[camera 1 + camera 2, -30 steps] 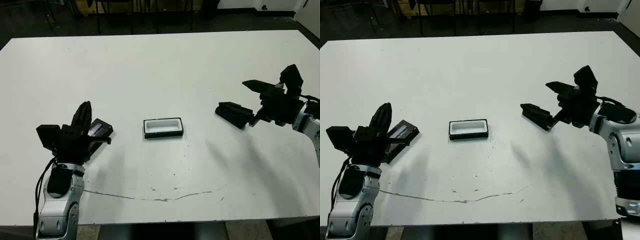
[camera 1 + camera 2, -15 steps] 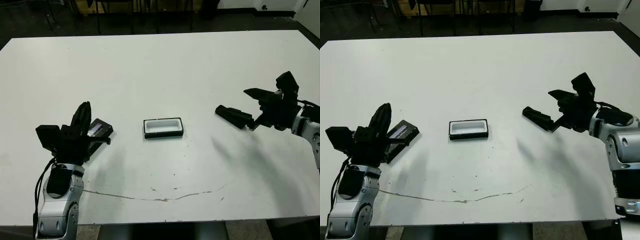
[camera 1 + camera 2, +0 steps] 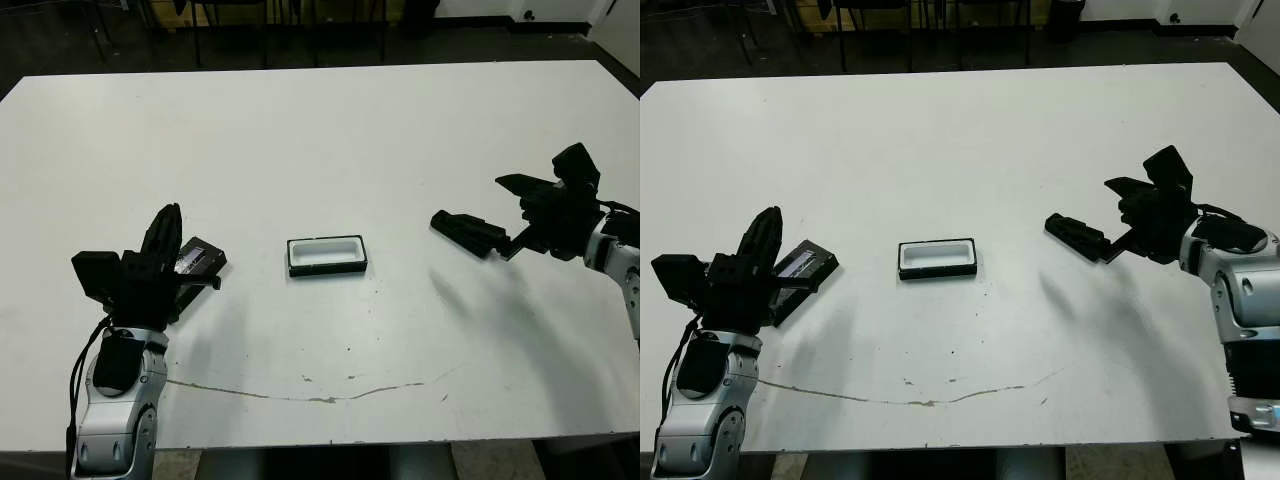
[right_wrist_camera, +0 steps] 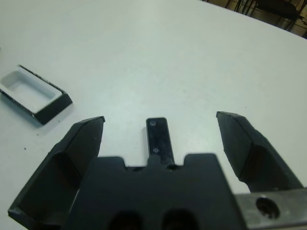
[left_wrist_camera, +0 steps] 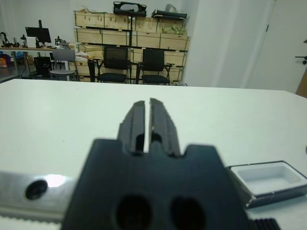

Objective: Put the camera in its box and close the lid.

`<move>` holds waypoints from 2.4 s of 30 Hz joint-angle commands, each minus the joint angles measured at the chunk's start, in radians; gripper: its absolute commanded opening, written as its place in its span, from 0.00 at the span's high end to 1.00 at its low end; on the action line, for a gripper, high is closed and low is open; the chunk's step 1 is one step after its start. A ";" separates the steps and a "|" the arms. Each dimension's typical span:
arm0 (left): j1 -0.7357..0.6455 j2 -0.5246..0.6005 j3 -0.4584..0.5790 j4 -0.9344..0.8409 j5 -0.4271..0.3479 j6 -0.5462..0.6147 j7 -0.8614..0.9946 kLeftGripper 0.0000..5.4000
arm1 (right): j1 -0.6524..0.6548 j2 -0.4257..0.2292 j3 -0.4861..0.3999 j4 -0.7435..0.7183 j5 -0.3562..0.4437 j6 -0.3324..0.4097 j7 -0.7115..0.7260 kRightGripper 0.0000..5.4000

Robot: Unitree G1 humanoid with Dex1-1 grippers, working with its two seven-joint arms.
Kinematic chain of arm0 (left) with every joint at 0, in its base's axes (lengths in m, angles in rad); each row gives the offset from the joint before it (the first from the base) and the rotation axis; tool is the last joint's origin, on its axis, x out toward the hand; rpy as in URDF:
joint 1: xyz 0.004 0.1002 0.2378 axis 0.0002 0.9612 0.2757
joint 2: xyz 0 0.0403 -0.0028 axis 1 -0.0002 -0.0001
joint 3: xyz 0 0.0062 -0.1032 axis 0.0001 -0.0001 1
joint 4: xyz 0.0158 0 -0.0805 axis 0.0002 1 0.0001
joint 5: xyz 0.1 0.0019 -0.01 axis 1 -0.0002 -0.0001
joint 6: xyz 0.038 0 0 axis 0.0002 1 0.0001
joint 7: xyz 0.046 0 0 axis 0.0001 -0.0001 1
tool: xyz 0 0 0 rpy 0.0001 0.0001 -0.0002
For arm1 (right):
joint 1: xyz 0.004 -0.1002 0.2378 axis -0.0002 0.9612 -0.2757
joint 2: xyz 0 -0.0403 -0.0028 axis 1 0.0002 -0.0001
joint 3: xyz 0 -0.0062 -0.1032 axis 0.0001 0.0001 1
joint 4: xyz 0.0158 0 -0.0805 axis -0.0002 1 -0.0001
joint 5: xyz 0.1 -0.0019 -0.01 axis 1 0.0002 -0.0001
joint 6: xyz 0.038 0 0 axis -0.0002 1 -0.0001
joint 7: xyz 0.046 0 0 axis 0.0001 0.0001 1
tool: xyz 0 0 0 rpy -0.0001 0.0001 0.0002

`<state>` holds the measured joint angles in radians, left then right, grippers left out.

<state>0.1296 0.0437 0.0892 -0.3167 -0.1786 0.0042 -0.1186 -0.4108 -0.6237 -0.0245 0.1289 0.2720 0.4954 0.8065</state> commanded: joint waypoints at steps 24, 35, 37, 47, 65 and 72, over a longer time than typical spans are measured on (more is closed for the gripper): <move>0.026 0.021 0.013 0.014 0.007 0.011 -0.010 1.00 | 0.118 0.037 0.005 0.018 -0.013 0.014 -0.044 0.00; 0.028 0.020 0.014 0.016 -0.003 0.013 -0.015 1.00 | 0.133 0.047 -0.018 -0.010 0.005 0.061 -0.079 0.00; 0.028 0.020 0.014 0.017 -0.004 0.011 -0.014 1.00 | 0.136 0.048 -0.021 -0.015 0.007 0.065 -0.084 0.00; 0.031 0.021 0.016 0.014 -0.001 0.012 -0.013 1.00 | 0.138 0.060 -0.044 0.006 0.034 0.098 -0.098 0.00; 0.031 0.023 0.017 0.005 0.002 0.024 -0.009 1.00 | 0.151 0.059 0.017 0.054 -0.042 -0.007 -0.103 0.00; 0.030 0.022 0.019 0.006 0.002 0.026 -0.009 1.00 | 0.161 0.079 0.001 0.079 -0.040 -0.033 -0.111 0.00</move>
<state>0.1492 0.0528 0.1016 -0.3168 -0.1788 0.0117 -0.1315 -0.2721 -0.5643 -0.0218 0.1837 0.2321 0.4651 0.7058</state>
